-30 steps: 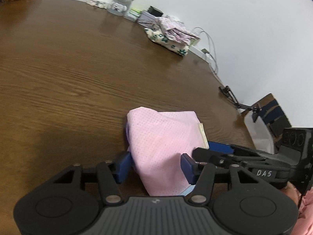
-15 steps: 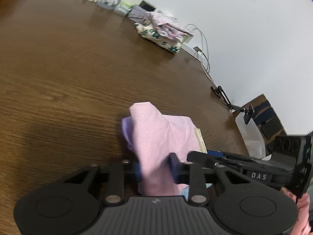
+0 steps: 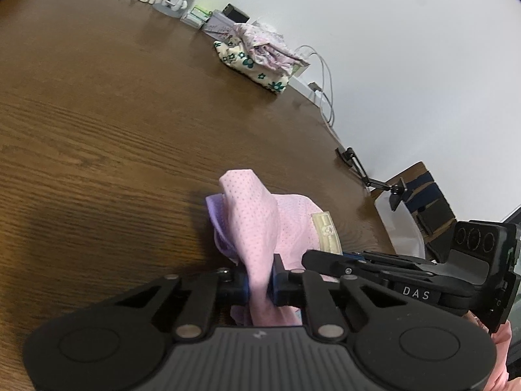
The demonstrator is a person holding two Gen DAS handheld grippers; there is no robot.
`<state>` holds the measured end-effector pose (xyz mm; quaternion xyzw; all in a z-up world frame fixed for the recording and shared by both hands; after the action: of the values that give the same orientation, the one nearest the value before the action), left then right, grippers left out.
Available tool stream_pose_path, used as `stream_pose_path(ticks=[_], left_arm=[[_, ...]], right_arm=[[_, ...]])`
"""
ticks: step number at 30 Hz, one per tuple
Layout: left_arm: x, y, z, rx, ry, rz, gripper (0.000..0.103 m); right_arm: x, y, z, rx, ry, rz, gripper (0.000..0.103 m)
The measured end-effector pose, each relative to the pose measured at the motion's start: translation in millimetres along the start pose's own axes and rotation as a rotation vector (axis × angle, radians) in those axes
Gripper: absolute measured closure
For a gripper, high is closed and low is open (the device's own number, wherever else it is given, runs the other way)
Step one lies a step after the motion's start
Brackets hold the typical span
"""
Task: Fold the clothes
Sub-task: 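Carry the bundle with both tools to the clothes stack by the wall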
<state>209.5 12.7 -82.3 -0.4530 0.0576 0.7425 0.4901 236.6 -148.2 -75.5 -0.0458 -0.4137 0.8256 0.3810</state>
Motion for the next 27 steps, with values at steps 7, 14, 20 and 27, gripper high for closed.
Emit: stream_pose_path(ticks=[7, 14, 20, 27], left_arm=[[-11, -6, 7, -0.003, 0.069, 0.008, 0.093], [-35, -24, 11, -0.028, 0.086, -0.053, 0.093], [-70, -51, 16, -0.072, 0.089, -0.142, 0.093], [-115, -95, 18, -0.15, 0.103, -0.222, 0.093]], right_arm=[[3, -12, 10, -0.016, 0.028, 0.009, 0.094], [1, -33, 26, -0.058, 0.071, 0.019, 0.094], [0, -67, 46, -0.097, 0.134, 0.07, 0.094], [-8, -125, 73, -0.188, 0.2, 0.14, 0.094]])
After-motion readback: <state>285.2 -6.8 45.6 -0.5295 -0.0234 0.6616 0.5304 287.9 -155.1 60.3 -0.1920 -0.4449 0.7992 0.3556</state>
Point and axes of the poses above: each gripper's, at about its wrist camera, not at the fingertips, and z roughly against the way its jaws point, x to its left, y to its underside, the point moved 9 cm from there along -z, roughly the way its jaws point, and after that the axes turned 14 degrees about z, right-handed, at the moved point
